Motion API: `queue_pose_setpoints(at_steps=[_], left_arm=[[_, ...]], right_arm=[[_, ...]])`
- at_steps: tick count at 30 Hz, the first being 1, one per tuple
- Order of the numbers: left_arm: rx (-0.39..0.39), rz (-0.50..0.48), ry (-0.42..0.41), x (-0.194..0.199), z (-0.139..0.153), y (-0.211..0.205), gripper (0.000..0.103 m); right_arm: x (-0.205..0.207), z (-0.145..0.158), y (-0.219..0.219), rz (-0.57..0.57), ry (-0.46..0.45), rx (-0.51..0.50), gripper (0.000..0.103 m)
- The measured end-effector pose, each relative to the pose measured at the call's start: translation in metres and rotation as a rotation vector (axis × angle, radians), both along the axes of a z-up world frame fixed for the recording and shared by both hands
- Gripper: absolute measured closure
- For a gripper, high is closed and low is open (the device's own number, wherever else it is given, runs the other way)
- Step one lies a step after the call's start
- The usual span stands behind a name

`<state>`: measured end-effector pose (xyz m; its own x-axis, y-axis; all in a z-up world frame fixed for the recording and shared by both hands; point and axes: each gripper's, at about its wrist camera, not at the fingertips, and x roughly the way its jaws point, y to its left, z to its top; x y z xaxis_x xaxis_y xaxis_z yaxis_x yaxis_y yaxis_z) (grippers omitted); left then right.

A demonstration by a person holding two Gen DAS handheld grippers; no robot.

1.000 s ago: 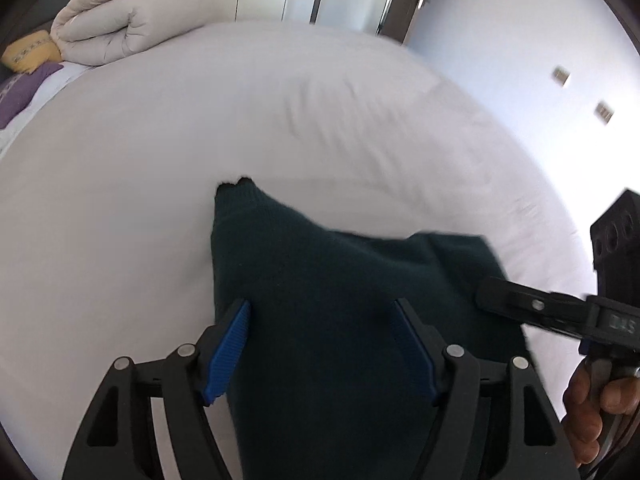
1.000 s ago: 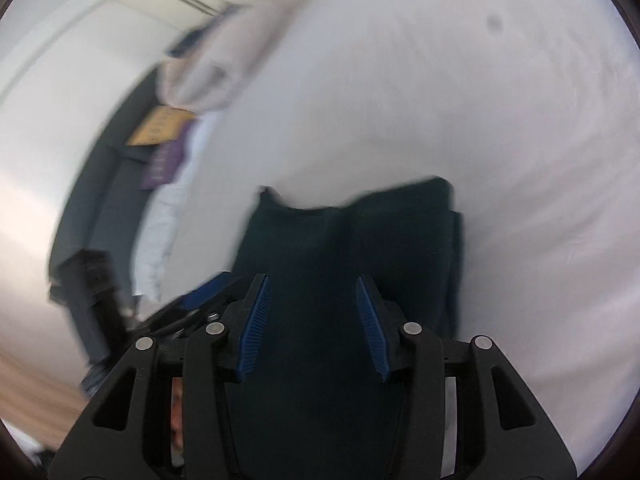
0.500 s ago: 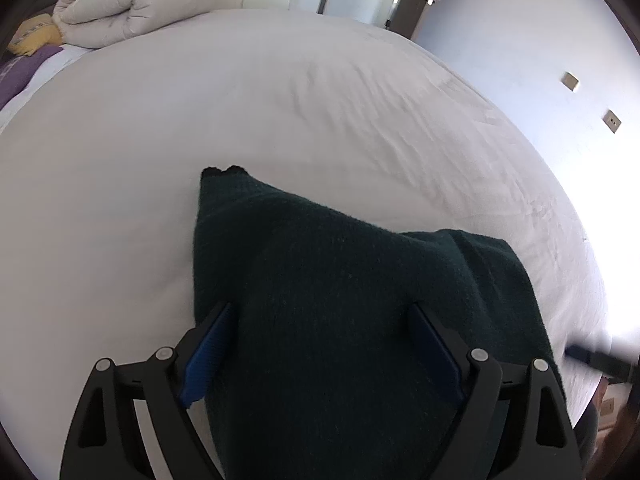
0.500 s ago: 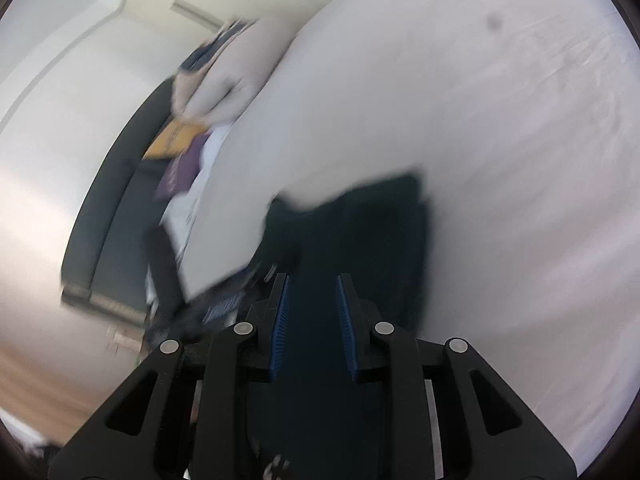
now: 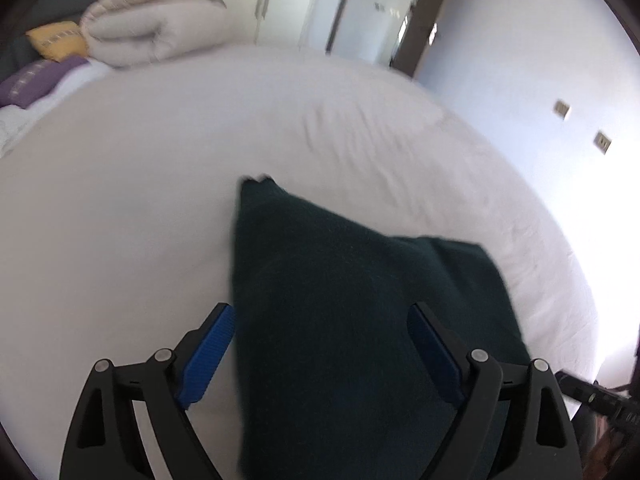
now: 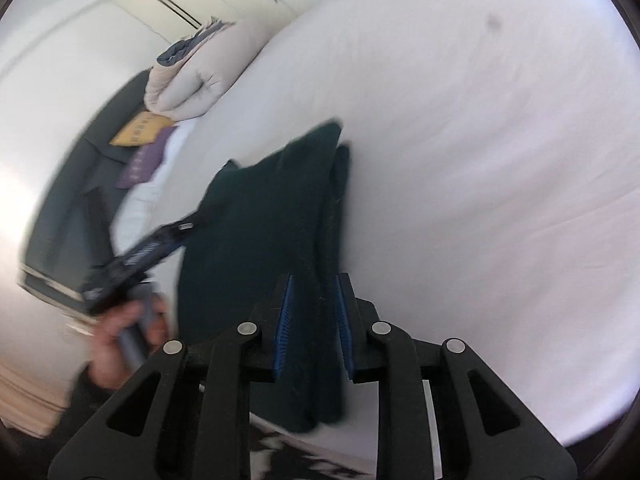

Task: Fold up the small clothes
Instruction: 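Open the right gripper and lift both grippers away from the folded sweater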

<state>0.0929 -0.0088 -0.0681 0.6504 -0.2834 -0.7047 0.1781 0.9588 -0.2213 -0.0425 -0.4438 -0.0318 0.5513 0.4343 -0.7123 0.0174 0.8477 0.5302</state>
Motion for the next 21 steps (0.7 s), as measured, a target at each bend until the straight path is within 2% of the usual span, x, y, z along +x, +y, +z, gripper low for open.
queue_pose_setpoints(at_steps=[1,2,3,4,5,7,8,10,14,15,18,21], left_arm=[[0.018,0.016,-0.041,-0.011,0.007,0.003,0.011],[0.042,0.033,-0.092,-0.024,0.016,0.006,0.004],[0.078,0.058,-0.185,-0.047,0.031,0.01,0.0],[0.101,0.077,-0.251,-0.062,0.041,0.013,0.0],[0.142,0.109,-0.342,-0.083,0.054,0.016,0.0],[0.217,0.165,-0.462,-0.11,0.075,0.02,0.0],[0.254,0.205,-0.51,-0.122,0.088,0.023,0.0],[0.283,0.258,-0.566,-0.141,0.108,0.029,0.0],[0.281,0.326,-0.633,-0.18,0.143,0.039,0.0],[0.284,0.317,-0.626,-0.183,0.147,0.04,0.0],[0.299,0.284,-0.512,-0.185,0.156,0.041,0.0],[0.325,0.304,-0.451,-0.183,0.147,0.038,0.0]], right_arm=[[-0.008,0.014,-0.001,-0.014,-0.047,-0.044,0.081],[-0.014,0.025,0.0,-0.025,-0.08,-0.074,0.077],[-0.022,0.041,0.0,-0.039,-0.127,-0.115,0.075],[-0.028,0.055,0.001,-0.055,-0.176,-0.154,0.065],[-0.035,0.071,0.005,-0.079,-0.23,-0.197,0.042],[-0.052,0.098,0.019,-0.139,-0.36,-0.257,0.014],[-0.063,0.113,0.025,-0.17,-0.455,-0.279,0.005],[-0.082,0.138,0.035,-0.199,-0.611,-0.326,0.0],[-0.099,0.174,0.055,-0.197,-0.74,-0.42,0.0],[-0.102,0.182,0.058,-0.196,-0.759,-0.423,0.0],[-0.116,0.202,0.067,-0.227,-0.784,-0.403,0.0],[-0.117,0.21,0.071,-0.214,-0.759,-0.368,0.0]])
